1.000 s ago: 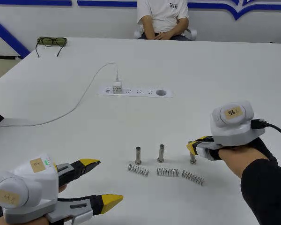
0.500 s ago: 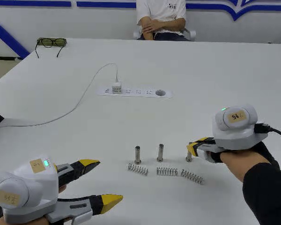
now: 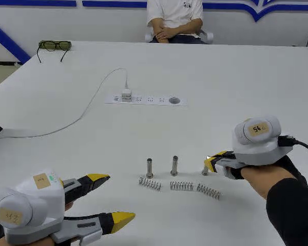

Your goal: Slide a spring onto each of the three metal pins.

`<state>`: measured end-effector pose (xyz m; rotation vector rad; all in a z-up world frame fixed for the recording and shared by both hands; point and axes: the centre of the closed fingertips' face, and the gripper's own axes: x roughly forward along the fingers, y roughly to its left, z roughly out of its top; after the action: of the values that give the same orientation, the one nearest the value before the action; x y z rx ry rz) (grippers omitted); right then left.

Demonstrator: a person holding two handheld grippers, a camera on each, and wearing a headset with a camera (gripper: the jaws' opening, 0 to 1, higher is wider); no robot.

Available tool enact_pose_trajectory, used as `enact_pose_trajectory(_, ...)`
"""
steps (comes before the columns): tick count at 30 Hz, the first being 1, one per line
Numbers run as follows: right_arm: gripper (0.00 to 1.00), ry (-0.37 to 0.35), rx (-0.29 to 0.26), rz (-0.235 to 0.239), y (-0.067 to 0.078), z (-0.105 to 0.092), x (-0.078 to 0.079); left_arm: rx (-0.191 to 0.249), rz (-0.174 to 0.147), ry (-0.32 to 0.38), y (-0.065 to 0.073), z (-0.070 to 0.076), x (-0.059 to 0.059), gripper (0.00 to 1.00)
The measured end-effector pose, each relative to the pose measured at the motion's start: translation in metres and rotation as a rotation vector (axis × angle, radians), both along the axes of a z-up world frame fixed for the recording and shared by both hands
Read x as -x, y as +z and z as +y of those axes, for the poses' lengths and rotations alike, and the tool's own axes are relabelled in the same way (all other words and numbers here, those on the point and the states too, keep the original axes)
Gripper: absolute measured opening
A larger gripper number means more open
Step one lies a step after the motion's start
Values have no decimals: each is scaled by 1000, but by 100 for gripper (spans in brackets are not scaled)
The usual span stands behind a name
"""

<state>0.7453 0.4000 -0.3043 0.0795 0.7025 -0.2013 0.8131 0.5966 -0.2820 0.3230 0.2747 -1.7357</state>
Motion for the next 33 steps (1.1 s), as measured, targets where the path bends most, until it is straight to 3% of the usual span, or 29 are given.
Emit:
enact_pose_trajectory(14,16,29,19,6,-1,-3,9,0,-8,-5,0,-2,-1,62)
enact_pose_trajectory(25,16,149,0,-7,3,11,29,-2,-14,-11,1,-2,-1,61)
enact_pose_trajectory(27,16,196,3,7,0,18,33,-2,-15,-12,1,-2,0,61)
enact_pose_trajectory(33,16,249,-21,43,-12,27,43,-3,-18,-17,1,-1,0,61)
